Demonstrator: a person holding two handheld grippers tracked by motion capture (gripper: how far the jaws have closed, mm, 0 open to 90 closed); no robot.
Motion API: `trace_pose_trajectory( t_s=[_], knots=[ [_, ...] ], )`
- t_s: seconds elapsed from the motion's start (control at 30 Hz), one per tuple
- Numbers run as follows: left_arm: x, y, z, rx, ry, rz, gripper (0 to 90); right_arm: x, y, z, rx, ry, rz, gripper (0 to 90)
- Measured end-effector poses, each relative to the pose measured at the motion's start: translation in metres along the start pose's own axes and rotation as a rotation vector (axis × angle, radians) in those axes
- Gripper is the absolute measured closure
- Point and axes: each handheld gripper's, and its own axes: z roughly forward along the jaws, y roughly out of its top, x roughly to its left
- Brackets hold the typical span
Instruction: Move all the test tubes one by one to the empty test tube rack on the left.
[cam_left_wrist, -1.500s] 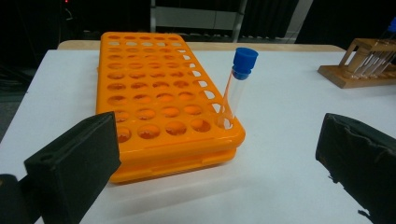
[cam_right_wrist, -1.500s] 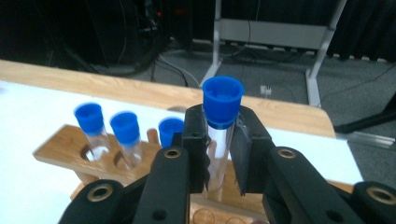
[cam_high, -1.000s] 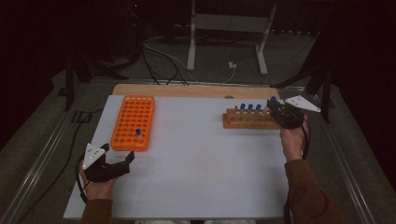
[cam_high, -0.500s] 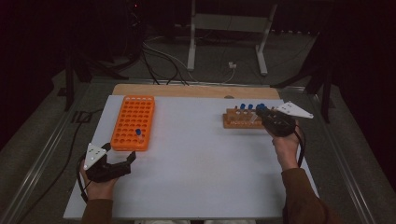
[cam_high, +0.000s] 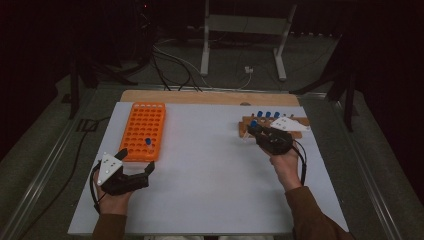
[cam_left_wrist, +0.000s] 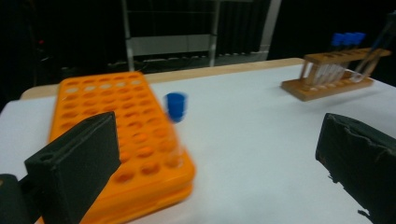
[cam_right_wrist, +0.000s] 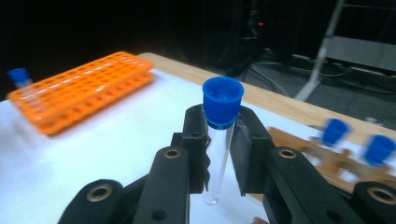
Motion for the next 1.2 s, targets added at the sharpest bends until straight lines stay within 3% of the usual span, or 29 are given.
trace_pose_trajectory(
  t_s=[0.03, 0.37, 0.87, 1.03, 1.1, 1.2],
  knots=[
    [-0.004, 0.002, 0.001, 0.002, -0.008, 0.007, 0.7, 0.008, 0.001, 0.003, 0.001, 0.023, -0.005, 76.5],
    [-0.039, 0.013, 0.026, 0.057, -0.102, 0.051, 1.3, 0.041, 0.000, 0.018, 0.026, 0.130, -0.006, 76.5],
    [-0.070, 0.017, 0.068, 0.096, -0.191, 0.086, 8.3, 0.091, 0.003, 0.041, 0.052, 0.255, -0.036, 76.4],
    [-0.076, 0.016, 0.073, 0.096, -0.216, 0.099, 21.7, 0.101, 0.002, 0.048, 0.059, 0.285, -0.040, 76.4],
    [-0.077, 0.015, 0.075, 0.096, -0.231, 0.102, 34.6, 0.106, 0.003, 0.050, 0.060, 0.301, -0.036, 76.4],
    [-0.079, 0.015, 0.076, 0.095, -0.242, 0.112, 40.6, 0.109, 0.003, 0.051, 0.061, 0.312, -0.032, 76.5]
  ],
)
